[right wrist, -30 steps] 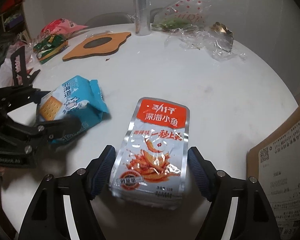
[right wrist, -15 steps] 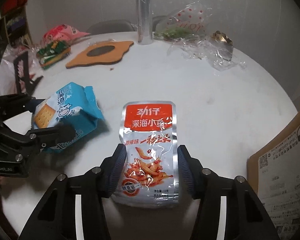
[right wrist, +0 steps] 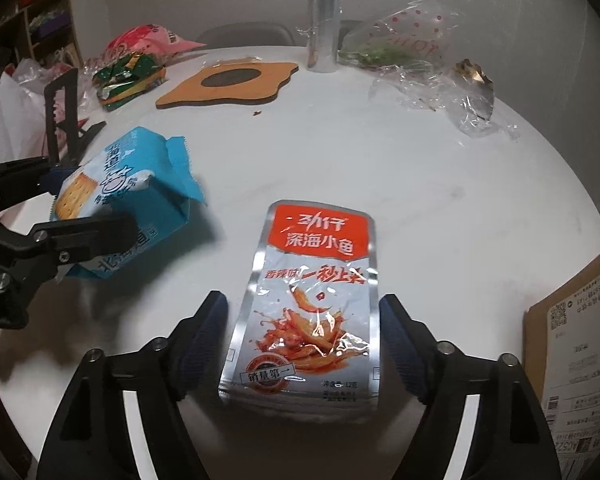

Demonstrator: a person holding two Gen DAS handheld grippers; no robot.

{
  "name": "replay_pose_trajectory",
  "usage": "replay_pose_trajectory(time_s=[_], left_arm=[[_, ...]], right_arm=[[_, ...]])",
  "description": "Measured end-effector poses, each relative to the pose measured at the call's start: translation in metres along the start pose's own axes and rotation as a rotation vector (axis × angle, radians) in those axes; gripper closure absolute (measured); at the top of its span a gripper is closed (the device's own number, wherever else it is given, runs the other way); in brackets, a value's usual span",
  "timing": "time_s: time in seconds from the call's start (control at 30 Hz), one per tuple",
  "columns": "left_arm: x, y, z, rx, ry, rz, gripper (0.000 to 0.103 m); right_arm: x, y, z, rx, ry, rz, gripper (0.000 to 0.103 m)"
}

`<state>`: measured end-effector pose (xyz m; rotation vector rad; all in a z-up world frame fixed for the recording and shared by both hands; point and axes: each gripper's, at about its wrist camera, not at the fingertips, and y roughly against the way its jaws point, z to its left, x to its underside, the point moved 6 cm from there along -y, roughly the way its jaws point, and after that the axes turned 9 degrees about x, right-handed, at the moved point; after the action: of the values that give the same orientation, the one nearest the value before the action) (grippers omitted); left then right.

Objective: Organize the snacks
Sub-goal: 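Lift the cracker pack and fish pouch and carry both over the box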

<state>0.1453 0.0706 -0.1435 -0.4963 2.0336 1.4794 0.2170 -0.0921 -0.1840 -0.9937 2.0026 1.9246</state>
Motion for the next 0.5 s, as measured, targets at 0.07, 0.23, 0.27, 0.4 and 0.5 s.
replay_pose_trajectory(time_s=[0.07, 0.23, 0.27, 0.4, 0.5], left_arm=[[0.001, -0.001, 0.000, -0.001, -0.001, 0.001, 0.038], [0.001, -0.002, -0.001, -0.002, -0.005, -0.001, 0.038], [0.001, -0.001, -0.001, -0.001, -0.004, -0.004, 0.038], [0.001, 0.005, -0.002, -0.003, -0.005, -0.020, 0.038], [0.001, 0.015, -0.004, -0.004, -0.004, -0.039, 0.038]], right_arm=[[0.001, 0.001, -0.002, 0.001, -0.005, -0.012, 0.027], [0.004, 0.006, -0.007, 0.014, -0.013, -0.030, 0.042], [0.003, 0.010, -0.009, 0.020, -0.016, -0.044, 0.044], [0.001, 0.019, -0.012, -0.032, -0.055, -0.041, 0.054], [0.003, 0.025, -0.011, -0.057, -0.067, -0.040, 0.054]])
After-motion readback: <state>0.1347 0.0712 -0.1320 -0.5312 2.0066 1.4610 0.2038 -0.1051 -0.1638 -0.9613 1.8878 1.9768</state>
